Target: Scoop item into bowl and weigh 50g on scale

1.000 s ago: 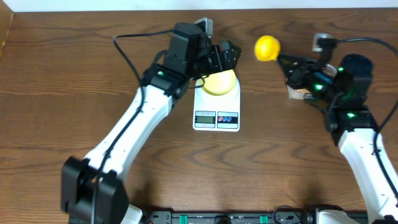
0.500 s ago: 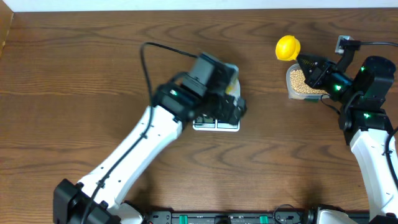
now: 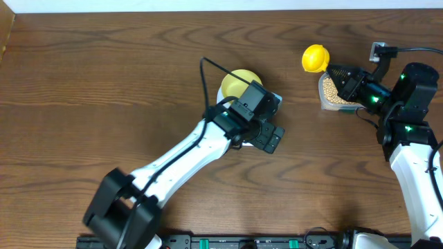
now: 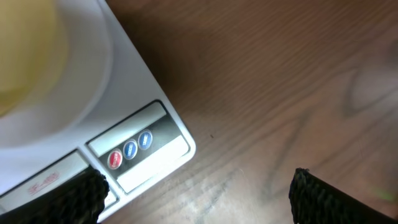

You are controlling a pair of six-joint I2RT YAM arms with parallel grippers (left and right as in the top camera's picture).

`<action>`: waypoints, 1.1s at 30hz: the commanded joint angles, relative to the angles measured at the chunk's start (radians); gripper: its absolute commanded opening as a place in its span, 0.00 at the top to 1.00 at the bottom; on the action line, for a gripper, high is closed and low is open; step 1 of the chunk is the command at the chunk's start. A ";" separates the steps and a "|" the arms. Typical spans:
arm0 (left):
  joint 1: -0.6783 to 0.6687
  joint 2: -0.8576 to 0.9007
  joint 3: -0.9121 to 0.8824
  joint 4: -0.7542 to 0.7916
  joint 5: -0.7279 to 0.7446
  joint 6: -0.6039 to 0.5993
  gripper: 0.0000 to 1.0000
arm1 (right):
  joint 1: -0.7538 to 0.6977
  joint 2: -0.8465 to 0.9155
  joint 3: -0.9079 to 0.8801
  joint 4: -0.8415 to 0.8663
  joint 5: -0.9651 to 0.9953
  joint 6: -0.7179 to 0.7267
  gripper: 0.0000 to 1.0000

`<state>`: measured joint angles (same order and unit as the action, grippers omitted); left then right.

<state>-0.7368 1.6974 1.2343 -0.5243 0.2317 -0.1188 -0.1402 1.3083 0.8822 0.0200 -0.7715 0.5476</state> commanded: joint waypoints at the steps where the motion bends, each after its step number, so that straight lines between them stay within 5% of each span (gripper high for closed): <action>1: -0.008 0.094 0.000 0.030 -0.016 0.017 0.09 | -0.002 0.001 0.019 -0.024 -0.020 -0.029 0.99; 33: -0.016 0.174 -0.066 0.100 -0.121 -0.012 0.11 | -0.027 0.000 0.019 -0.031 -0.020 -0.029 0.99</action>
<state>-0.7494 1.8572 1.1824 -0.4362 0.1246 -0.1303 -0.1604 1.3083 0.8822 -0.0113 -0.7780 0.5369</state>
